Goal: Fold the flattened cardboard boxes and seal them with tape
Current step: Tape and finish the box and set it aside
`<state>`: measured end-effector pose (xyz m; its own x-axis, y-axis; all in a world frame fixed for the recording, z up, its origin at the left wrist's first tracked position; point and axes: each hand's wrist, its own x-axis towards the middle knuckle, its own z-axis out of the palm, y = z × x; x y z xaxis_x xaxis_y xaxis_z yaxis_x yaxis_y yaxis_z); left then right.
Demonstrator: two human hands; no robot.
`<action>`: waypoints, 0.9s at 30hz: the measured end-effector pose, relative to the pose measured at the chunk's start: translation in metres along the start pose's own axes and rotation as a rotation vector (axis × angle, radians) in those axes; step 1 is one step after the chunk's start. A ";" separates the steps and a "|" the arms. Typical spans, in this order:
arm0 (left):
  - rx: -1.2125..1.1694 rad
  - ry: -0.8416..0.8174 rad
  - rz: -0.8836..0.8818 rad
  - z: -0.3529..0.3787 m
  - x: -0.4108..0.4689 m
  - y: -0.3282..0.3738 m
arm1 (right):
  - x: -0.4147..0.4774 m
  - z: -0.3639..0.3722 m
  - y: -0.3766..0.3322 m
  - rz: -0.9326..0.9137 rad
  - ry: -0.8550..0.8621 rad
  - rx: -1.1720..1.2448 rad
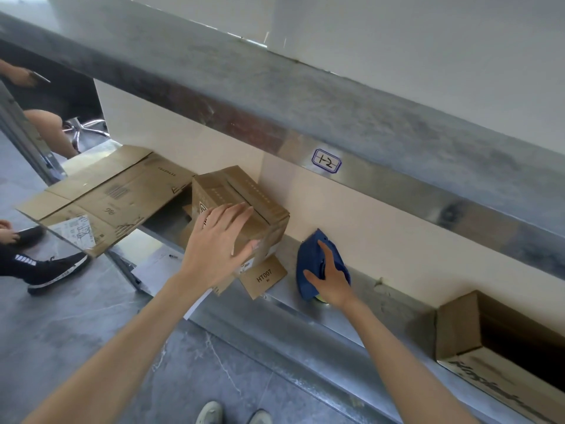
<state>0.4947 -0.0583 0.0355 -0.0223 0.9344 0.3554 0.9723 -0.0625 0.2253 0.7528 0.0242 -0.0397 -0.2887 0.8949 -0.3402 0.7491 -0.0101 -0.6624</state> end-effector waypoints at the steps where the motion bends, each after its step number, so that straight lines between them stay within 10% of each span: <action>1: -0.002 -0.004 -0.004 -0.001 -0.001 -0.001 | 0.002 -0.001 -0.003 0.011 -0.006 0.018; 16: -0.040 -0.018 -0.020 -0.007 -0.005 -0.005 | 0.013 -0.010 -0.022 0.104 -0.088 -0.115; 27: -0.110 -0.036 0.055 -0.009 0.006 0.004 | -0.020 -0.033 -0.020 -0.081 0.313 -0.257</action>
<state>0.4966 -0.0561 0.0471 0.0411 0.9404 0.3375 0.9402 -0.1507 0.3054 0.7638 0.0215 0.0022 -0.1868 0.9812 -0.0481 0.8677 0.1418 -0.4765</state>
